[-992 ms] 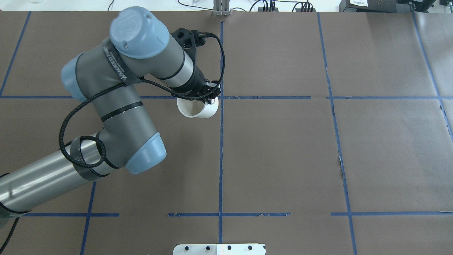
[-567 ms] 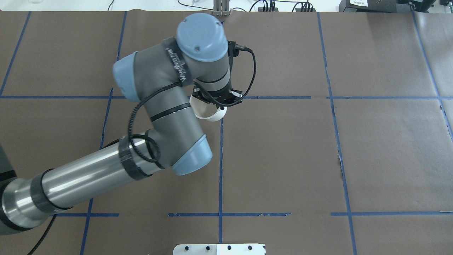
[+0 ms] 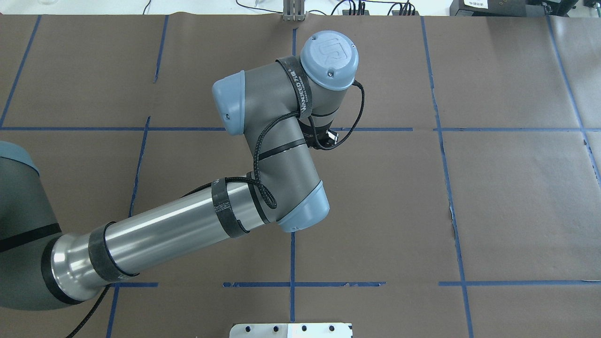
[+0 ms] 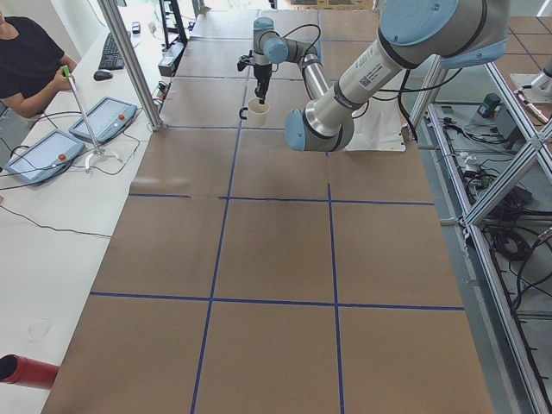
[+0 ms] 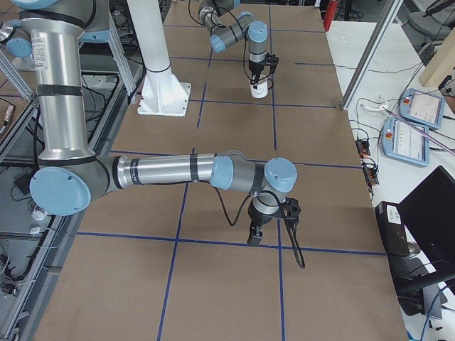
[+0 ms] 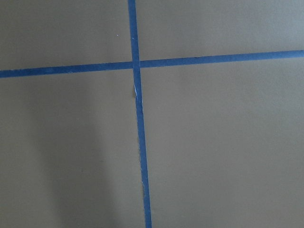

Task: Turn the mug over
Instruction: 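Rotate the left wrist to turn the mug opening upward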

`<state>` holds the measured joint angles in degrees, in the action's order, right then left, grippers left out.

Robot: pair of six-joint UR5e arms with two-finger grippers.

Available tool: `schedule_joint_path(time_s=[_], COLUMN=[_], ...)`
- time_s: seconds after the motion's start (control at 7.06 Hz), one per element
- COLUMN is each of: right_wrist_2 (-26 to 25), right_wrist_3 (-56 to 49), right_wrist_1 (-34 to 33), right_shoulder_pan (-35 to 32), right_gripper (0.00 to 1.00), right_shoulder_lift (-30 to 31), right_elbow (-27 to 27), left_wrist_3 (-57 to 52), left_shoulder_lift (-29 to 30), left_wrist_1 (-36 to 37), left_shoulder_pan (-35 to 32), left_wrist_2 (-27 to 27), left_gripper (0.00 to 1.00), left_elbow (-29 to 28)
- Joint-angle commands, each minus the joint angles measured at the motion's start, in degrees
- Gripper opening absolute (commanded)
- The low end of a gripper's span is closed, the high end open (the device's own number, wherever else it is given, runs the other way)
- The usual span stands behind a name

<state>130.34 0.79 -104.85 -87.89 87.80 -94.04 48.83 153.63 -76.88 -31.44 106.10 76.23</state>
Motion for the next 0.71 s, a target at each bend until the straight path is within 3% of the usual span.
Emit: schedule_joint_path(time_s=[0.0, 0.57], right_wrist_2=[0.0, 0.0], right_wrist_3=[0.0, 0.0], right_wrist_1=[0.0, 0.0], right_shoulder_pan=[0.0, 0.0], right_gripper=[1.0, 1.0], right_shoulder_lift=[0.0, 0.0], right_elbow=[0.0, 0.0], left_wrist_3=[-2.6, -2.6], left_shoulder_lift=[-0.08, -1.13], left_wrist_1=[0.33, 0.24], left_shoulder_pan=[0.59, 3.39], left_wrist_2=[-0.02, 0.33], left_gripper=[0.0, 0.0], left_elbow=[-0.56, 0.14])
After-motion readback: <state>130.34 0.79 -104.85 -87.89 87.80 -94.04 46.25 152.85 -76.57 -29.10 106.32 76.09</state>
